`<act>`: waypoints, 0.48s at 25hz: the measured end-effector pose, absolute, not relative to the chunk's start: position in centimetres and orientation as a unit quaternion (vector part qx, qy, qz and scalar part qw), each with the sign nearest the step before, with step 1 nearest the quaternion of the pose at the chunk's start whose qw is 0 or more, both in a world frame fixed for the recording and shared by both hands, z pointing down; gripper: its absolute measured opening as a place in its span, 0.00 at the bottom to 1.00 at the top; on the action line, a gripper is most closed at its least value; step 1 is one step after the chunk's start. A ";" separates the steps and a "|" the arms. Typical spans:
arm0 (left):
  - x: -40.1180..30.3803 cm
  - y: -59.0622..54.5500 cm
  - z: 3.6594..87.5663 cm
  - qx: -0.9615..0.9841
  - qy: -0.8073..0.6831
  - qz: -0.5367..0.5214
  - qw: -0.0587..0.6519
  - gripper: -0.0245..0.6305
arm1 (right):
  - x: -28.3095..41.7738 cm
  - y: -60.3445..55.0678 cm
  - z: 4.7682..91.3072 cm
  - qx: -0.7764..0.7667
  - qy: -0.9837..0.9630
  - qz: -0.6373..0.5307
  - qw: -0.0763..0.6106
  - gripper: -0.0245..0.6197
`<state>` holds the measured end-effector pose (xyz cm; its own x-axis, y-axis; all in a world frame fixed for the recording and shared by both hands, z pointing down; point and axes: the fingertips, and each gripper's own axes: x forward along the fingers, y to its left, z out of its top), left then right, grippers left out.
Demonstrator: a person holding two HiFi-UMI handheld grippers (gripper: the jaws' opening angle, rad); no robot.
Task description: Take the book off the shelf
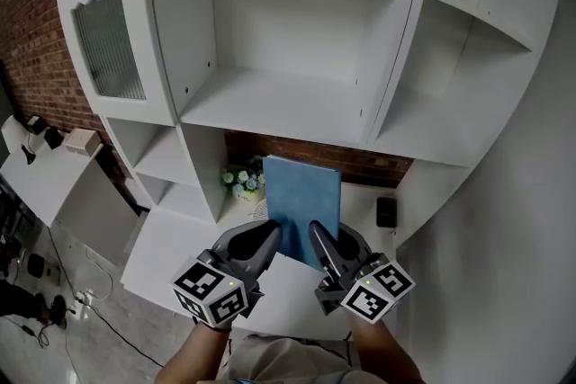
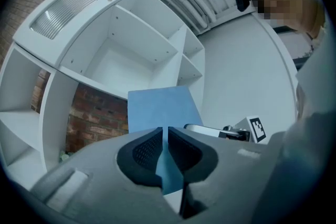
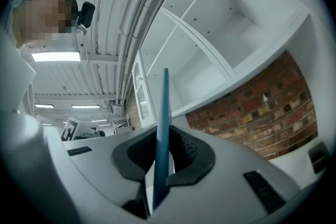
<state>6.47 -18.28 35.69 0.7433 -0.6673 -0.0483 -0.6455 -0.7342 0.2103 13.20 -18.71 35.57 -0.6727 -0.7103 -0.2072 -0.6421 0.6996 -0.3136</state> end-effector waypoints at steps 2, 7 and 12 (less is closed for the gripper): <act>6.3 -18.4 36.7 0.929 -0.353 -0.060 0.095 0.10 | 13.1 -18.9 36.6 -0.367 0.908 -0.122 0.159 0.12; 5.7 -18.7 39.4 0.924 -0.363 -0.049 0.111 0.09 | 12.7 -19.6 39.2 -0.357 0.907 -0.157 0.159 0.12; 5.3 -19.1 41.1 0.918 -0.376 -0.033 0.120 0.09 | 12.3 -20.0 40.9 -0.345 0.906 -0.181 0.163 0.12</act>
